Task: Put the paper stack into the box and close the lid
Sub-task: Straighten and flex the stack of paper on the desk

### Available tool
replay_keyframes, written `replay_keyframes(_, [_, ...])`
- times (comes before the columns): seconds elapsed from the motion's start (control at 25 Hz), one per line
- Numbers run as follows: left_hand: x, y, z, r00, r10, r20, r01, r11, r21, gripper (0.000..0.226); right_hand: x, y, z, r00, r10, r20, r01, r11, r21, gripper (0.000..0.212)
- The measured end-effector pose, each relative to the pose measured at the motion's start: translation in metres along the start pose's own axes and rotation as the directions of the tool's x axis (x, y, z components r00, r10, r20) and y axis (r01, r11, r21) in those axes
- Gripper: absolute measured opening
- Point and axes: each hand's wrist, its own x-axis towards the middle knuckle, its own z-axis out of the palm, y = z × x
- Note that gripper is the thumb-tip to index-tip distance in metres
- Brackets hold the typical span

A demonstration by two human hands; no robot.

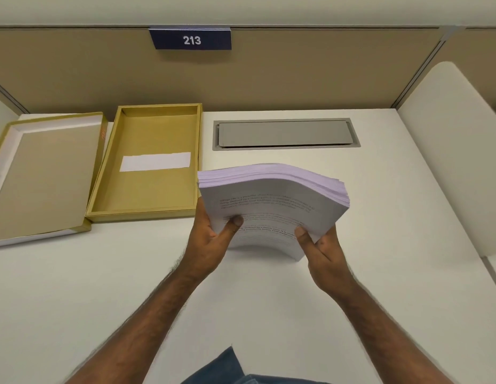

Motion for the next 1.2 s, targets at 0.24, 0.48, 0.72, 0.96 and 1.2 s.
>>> replay_keyframes(0.24, [-0.01,-0.009,-0.005,1.0,-0.01,0.02,0.01,0.999,-0.031,0.069,-0.009,-0.001,-0.008,1.0,0.004,0.013,-0.004,1.0,-0.009,0.059])
replay_keyframes(0.48, [-0.023,-0.06,-0.003,0.979,-0.113,0.168,0.087,0.984,0.154,0.058,-0.02,0.046,-0.016,0.969,0.138,0.205,-0.119,0.988,-0.102,0.056])
replay_keyframes(0.72, [-0.023,-0.08,-0.008,0.969,-0.118,0.216,0.06,0.965,0.257,0.05,-0.016,0.069,-0.014,0.972,0.116,0.203,-0.059,0.962,-0.267,0.043])
replay_keyframes(0.96, [-0.032,-0.08,-0.049,0.958,-0.144,0.25,0.108,0.983,0.151,0.046,-0.023,0.04,0.008,0.967,0.148,0.207,-0.081,0.95,-0.3,0.036])
replay_keyframes(1.2, [-0.011,-0.064,-0.151,0.903,-0.301,0.307,0.266,0.952,0.153,0.047,-0.009,0.001,0.089,0.958,0.161,0.238,-0.109,0.97,-0.218,0.036])
